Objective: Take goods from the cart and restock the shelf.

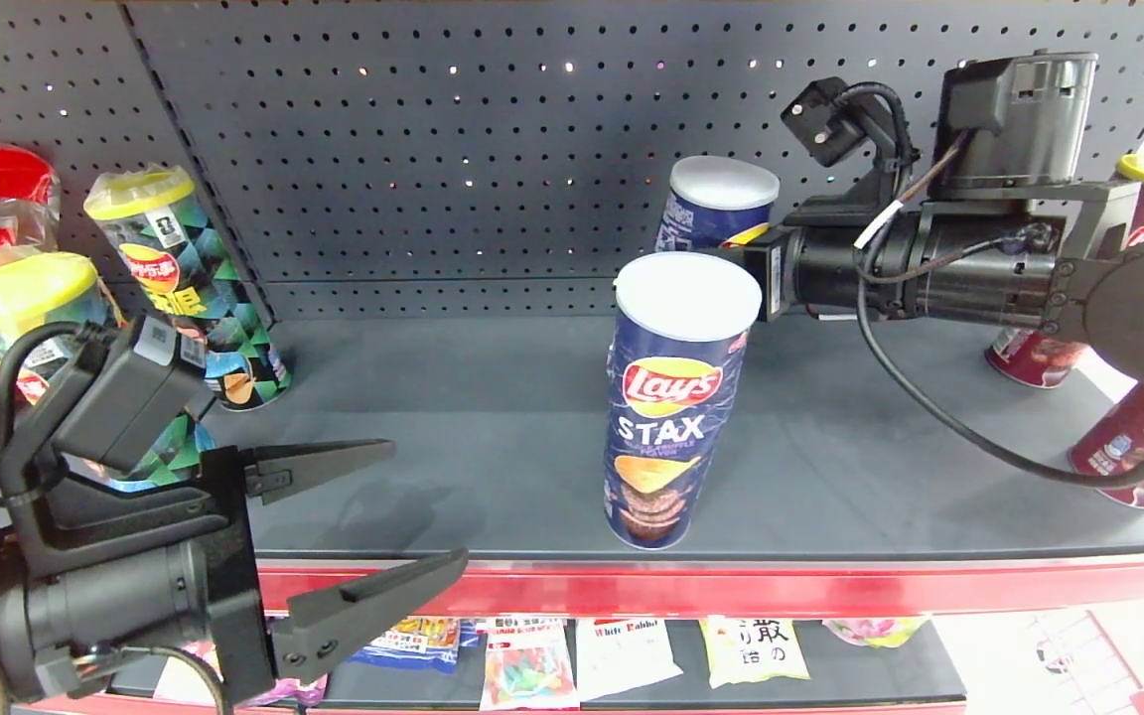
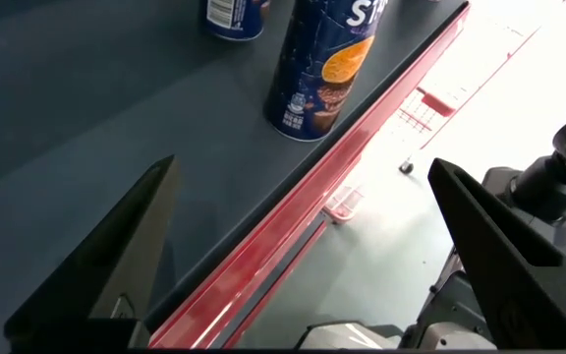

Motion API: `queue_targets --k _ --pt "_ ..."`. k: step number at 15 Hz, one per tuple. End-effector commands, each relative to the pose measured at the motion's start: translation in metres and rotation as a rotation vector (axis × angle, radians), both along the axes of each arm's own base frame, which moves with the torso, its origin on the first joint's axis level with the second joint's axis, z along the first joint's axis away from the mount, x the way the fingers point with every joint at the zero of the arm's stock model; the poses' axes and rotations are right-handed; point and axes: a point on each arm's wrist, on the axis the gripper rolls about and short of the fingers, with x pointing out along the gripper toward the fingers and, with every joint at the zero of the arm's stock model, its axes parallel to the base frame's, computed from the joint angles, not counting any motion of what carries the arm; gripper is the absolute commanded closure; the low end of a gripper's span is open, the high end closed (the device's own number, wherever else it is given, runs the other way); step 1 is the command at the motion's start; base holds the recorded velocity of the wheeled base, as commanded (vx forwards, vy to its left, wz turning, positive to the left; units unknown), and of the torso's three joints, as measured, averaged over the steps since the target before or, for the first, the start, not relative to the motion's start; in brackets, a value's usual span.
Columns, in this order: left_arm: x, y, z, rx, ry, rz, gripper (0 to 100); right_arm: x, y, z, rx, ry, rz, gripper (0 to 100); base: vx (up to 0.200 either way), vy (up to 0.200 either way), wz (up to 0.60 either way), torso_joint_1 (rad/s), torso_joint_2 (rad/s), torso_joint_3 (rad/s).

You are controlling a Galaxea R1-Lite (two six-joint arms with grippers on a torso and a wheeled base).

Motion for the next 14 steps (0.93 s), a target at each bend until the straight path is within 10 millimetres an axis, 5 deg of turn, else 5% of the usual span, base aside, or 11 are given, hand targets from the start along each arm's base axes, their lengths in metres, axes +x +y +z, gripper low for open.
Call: queue_targets --k 1,4,5,9,14 --pt "0.001 0.0 0.0 0.0 0.001 0.0 0 -0.002 0.0 -0.002 -0.005 0.006 0.002 100 0.0 0.0 0.0 0.0 0.0 0.0" --pt "0.001 0.0 0.0 0.0 0.0 0.0 0 -0.005 -0.001 -0.009 -0.018 0.025 0.006 100 0.0 0.0 0.0 0.0 0.0 0.0" --pt "0.001 0.0 0.0 0.001 0.001 0.002 0 -0.005 -0.001 -0.011 -0.021 0.03 0.006 0 0.0 0.0 0.0 0.0 0.0 0.0" --pt "0.001 0.0 0.001 0.0 -0.003 0.002 0 -0.009 -0.004 -0.007 -0.015 0.024 0.002 0 0.0 0.0 0.0 0.0 0.0 0.0" --pt "0.005 -0.003 0.004 -0.002 -0.012 0.012 0 -0.044 -0.023 0.0 -0.008 0.012 -0.005 0 0.0 0.0 0.0 0.0 0.0 0.0"
